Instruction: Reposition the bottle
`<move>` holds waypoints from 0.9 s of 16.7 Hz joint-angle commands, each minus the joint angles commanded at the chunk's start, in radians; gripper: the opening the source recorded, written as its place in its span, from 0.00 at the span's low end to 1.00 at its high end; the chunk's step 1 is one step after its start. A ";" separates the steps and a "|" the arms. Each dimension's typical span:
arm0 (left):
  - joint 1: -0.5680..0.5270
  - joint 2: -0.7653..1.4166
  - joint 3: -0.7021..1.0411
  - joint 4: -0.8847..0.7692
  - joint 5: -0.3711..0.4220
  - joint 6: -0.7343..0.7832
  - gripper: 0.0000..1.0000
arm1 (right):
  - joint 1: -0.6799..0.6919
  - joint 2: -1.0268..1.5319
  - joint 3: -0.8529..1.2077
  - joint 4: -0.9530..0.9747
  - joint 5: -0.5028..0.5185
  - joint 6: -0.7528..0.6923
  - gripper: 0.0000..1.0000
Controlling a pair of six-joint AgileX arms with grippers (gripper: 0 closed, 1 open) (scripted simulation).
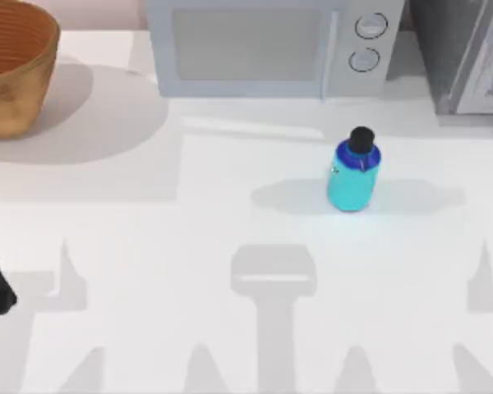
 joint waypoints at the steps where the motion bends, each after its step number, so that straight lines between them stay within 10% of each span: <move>1: 0.000 0.000 0.000 0.000 0.000 0.000 1.00 | 0.000 0.000 0.000 0.000 0.000 0.000 1.00; 15: -0.252 0.792 0.242 0.541 0.025 0.002 1.00 | 0.000 0.000 0.000 0.000 0.000 0.000 1.00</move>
